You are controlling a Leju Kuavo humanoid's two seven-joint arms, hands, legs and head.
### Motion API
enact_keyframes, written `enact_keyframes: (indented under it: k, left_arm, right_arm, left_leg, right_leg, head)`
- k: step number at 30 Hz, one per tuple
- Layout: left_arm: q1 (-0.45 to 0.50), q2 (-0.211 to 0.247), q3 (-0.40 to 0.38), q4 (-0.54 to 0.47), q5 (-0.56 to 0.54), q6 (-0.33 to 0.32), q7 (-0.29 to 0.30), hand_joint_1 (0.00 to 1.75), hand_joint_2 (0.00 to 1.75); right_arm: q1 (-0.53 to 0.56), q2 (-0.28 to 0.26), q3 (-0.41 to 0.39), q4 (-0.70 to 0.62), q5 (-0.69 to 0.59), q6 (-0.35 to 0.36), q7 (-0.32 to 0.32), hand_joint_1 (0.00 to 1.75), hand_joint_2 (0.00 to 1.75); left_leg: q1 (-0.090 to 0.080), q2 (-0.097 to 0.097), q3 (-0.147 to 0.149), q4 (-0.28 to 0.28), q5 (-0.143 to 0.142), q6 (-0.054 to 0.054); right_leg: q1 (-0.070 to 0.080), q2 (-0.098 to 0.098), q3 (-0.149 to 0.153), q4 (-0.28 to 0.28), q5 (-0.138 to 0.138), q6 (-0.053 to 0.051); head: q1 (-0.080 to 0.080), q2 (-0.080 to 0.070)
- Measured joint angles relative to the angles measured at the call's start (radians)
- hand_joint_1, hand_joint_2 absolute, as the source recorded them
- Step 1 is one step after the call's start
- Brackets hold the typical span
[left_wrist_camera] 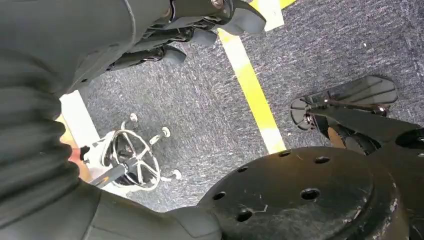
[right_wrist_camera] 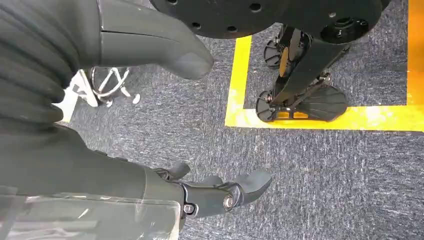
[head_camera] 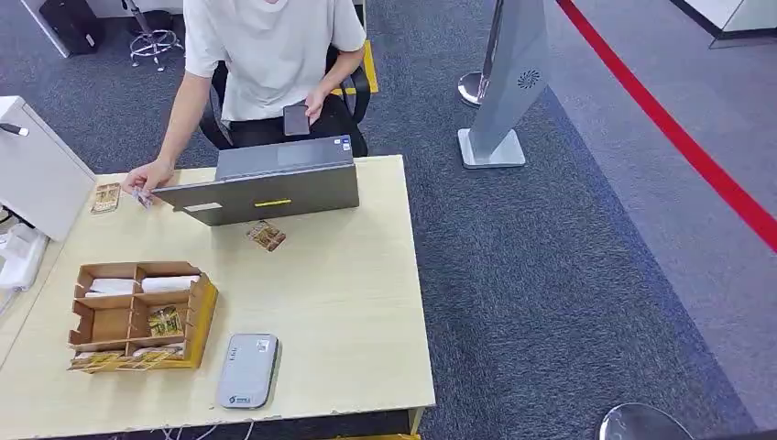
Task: Pass the card to the sensor for recognition and then transmit it.
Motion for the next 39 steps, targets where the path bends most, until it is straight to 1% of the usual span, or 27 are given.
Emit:
enact_keyframes:
  k: [28,29,33,34,37,39]
  left_arm:
    - [0.0,0.0,0.002,0.002,0.0,0.0,0.0,0.0,1.75]
    - [0.0,0.0,0.002,0.002,0.0,0.0,0.0,0.0,1.75]
    - [0.0,0.0,0.003,0.002,0.0,0.0,0.0,0.0,1.75]
    - [0.0,0.0,0.003,0.002,0.0,0.0,0.0,0.0,1.75]
    - [-0.001,0.002,0.002,0.002,0.002,0.0,-0.001,0.0,1.75]
    - [-0.001,0.018,-0.006,-0.014,0.02,0.007,-0.01,0.0,1.75]
  right_arm:
    - [0.0,0.0,-0.002,-0.001,0.0,0.0,0.0,0.0,1.75]
    - [0.0,0.0,-0.002,-0.001,0.0,0.0,0.0,0.0,0.0]
    - [0.0,0.0,-0.001,-0.001,0.0,0.0,0.0,0.0,0.0]
    - [0.0,0.0,-0.002,-0.001,0.0,0.0,0.0,0.0,1.75]
    - [0.0,0.0,-0.001,-0.001,-0.002,0.0,0.0,0.0,1.75]
    - [0.0,0.0,0.007,0.0,-0.021,0.0,-0.002,0.0,1.75]
  left_leg:
    - [0.0,0.0,0.0,0.0,0.0,0.0]
    - [0.0,0.0,0.0,0.0,0.0,0.0]
    - [0.0,0.0,0.0,0.0,0.0,0.0]
    - [0.0,0.0,0.0,0.0,0.0,0.0]
    - [0.0,0.0,0.0,0.0,0.0,0.0]
    - [0.0,0.0,0.0,0.0,0.0,0.0]
  right_leg:
    - [0.0,0.0,0.0,0.0,0.0,0.0]
    - [0.0,0.0,0.0,0.0,0.0,0.0]
    - [0.0,0.0,0.0,0.0,0.0,0.0]
    - [0.0,0.0,0.0,0.0,0.0,0.0]
    - [0.0,0.0,0.0,0.0,0.0,0.0]
    - [0.0,0.0,0.0,0.0,0.0,0.0]
  head:
    - [0.0,0.0]
    - [0.0,0.0]
    - [0.0,0.0]
    - [0.0,0.0]
    - [0.0,0.0]
    - [0.0,0.0]
